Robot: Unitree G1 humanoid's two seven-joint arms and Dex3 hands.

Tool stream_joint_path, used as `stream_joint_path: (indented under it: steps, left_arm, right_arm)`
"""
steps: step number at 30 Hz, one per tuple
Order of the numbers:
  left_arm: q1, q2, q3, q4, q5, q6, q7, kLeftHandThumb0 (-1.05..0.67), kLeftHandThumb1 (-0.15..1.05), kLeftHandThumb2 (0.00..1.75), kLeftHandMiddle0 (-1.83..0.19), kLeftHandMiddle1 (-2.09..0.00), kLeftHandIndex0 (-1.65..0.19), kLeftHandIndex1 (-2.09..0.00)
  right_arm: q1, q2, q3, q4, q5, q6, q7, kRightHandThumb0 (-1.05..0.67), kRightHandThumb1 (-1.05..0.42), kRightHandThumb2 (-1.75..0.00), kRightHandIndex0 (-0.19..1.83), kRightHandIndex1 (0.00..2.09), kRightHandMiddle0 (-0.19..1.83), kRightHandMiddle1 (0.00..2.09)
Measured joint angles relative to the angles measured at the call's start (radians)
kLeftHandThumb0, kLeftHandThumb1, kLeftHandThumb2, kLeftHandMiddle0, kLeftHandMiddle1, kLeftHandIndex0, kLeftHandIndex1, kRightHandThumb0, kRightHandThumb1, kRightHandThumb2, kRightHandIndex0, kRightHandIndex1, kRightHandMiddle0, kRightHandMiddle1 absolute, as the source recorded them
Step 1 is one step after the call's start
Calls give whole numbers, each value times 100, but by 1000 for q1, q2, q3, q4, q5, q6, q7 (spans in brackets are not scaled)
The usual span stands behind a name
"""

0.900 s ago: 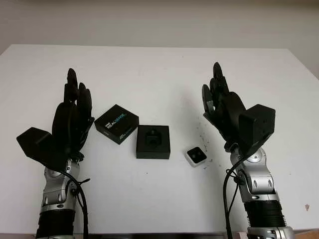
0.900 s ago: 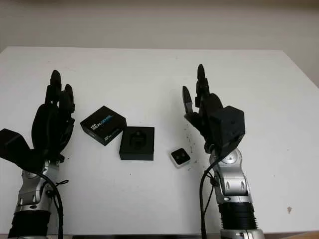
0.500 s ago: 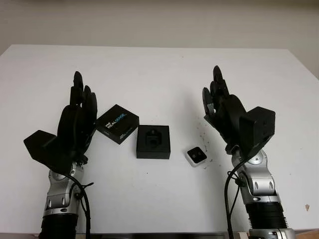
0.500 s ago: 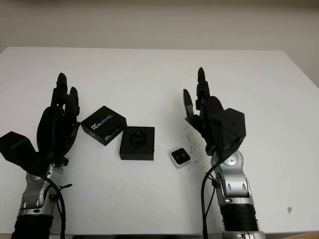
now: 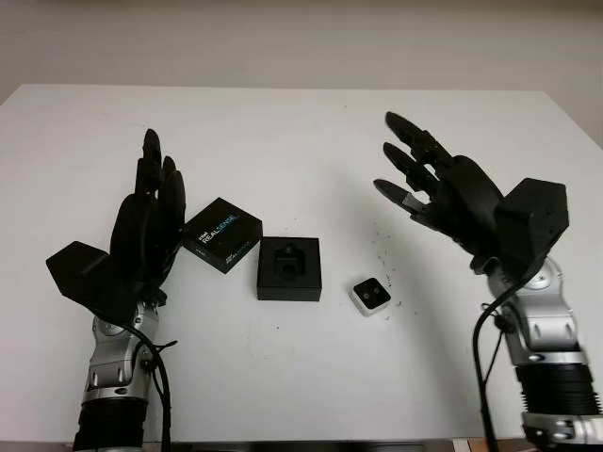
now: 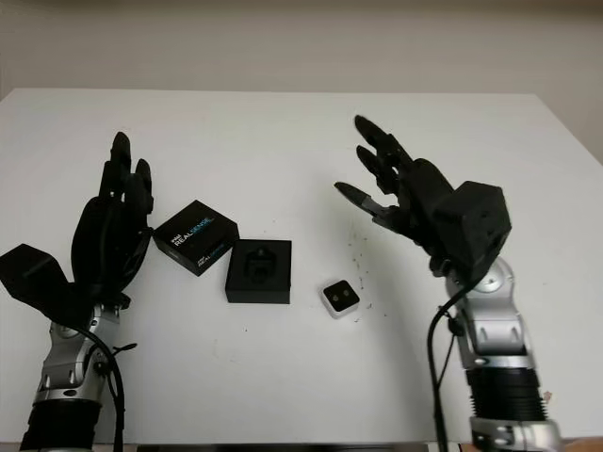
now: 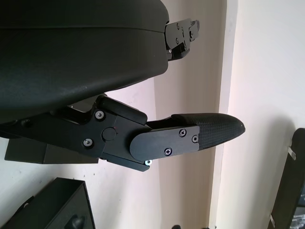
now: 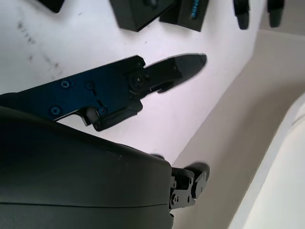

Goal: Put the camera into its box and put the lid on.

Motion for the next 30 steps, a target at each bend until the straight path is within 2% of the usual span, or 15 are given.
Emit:
stream_joint_path:
  steps: [4, 6, 11, 14, 18, 23, 30]
  left_arm:
    - [-1, 0, 5, -13, -8, 2, 1, -77, 105, 51, 19, 0, 19, 0]
    - [-1, 0, 6, -13, -10, 1, 0, -76, 105, 51, 19, 0, 19, 0]
    - [-1, 4, 6, -18, -9, 5, -1, -78, 105, 52, 19, 0, 19, 0]
    - [-1, 9, 6, -19, -9, 8, -1, -78, 105, 51, 19, 0, 19, 0]
    - [-1, 12, 7, -20, -10, 8, -3, -76, 105, 50, 19, 0, 19, 0]
    - [-1, 11, 8, -20, -10, 7, 1, -75, 105, 50, 19, 0, 19, 0]
    - [-1, 18, 4, -20, -4, 7, -1, -78, 105, 53, 19, 0, 19, 0]
  right_arm:
    - [2, -89, 16, -31, -21, -54, 93, -52, -79, -4, 37, 35, 1, 84]
    - [12, -130, 22, -59, -46, -63, 126, -57, -79, -5, 37, 36, 6, 80]
    - [80, -250, 58, -155, -200, -125, 163, -59, -80, -5, 34, 29, 21, 46]
    - [117, -295, 72, -216, -270, -154, 176, -60, -81, -6, 33, 24, 27, 35]
    - [163, -332, 90, -313, -365, -186, 184, -58, -81, -5, 34, 23, 29, 32]
    - [210, -336, 111, -431, -453, -164, 203, -57, -80, -5, 35, 23, 29, 32]
    - [228, -328, 141, -449, -526, -157, 197, -59, -80, -5, 38, 29, 24, 52]
